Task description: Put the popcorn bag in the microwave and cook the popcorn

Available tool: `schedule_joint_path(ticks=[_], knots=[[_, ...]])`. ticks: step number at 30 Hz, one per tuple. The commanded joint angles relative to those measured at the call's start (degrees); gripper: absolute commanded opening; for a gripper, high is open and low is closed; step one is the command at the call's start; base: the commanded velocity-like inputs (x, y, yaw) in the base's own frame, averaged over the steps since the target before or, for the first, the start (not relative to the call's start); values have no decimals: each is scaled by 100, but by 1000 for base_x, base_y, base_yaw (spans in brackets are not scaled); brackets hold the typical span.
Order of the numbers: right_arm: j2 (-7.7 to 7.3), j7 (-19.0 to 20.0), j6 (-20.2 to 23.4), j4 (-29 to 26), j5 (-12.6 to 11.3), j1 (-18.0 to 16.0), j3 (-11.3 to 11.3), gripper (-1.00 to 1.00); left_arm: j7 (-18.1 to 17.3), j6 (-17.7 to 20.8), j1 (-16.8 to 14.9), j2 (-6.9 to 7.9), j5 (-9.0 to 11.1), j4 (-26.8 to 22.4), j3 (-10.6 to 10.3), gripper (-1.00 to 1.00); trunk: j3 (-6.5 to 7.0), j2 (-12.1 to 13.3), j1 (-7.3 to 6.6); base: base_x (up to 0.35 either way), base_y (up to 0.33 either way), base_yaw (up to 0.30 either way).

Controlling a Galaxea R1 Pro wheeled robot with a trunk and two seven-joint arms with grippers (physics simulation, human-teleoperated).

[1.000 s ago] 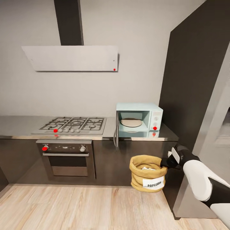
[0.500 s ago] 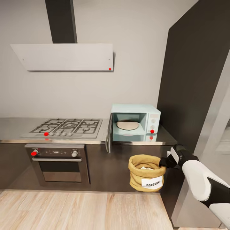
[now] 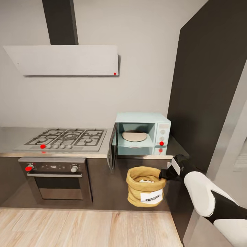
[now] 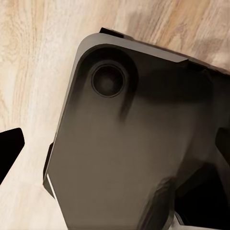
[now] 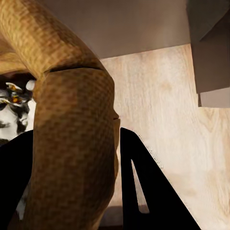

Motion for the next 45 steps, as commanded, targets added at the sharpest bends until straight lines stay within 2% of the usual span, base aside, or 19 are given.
schedule_joint_path(ticks=[1,6,8,11,16,17,21,24,27,33,36,45], knots=[[23,38,19,-7,87,-4,-31,-100,-5,-7,1,1,-1,-6,44,100,-6,-4,0,0,0,0],[44,36,165,-179,86,-4,-33,-100,-5,-7,1,8,-1,-6,44,100,-6,-4,0,0,0,0],[98,41,535,-756,72,-4,-37,-100,-5,-7,1,2,-1,-6,44,100,-6,-4,0,0,0,0],[335,43,535,-2197,54,-4,-34,-100,-5,-7,1,-3,-1,-6,44,100,-6,-4,0,0,0,0],[363,44,535,-2802,39,-4,-17,-100,-1,-8,1,-4,-1,-6,44,100,-6,-4,0,0,0,0],[421,45,535,-2969,24,-5,176,-100,-5,-7,1,-4,-1,-6,44,100,-6,-4,0,0,0,0],[447,45,535,-3002,12,-6,298,-100,-5,-7,1,-4,-1,-6,44,100,-6,-4,0,0,0,0],[557,34,535,-2918,-1,-275,312,-100,-5,-7,1,-4,-1,-6,44,100,-6,-4,0,0,0,0],[571,34,535,-2731,1,-547,310,-100,-5,-7,1,-4,-1,-6,44,100,-6,-4,0,0,0,0],[563,15,535,-2666,17,-755,307,-100,-5,-7,1,-4,-1,-6,44,100,-6,-4,0,0,0,0],[558,-4,535,-2209,26,-1041,281,-100,-5,-7,1,-4,-1,-6,44,100,-6,-4,0,0,0,0],[539,-20,535,-1585,42,-1478,261,-100,-4,-7,1,-4,-1,-6,47,100,-6,-4,0,0,0,0]])
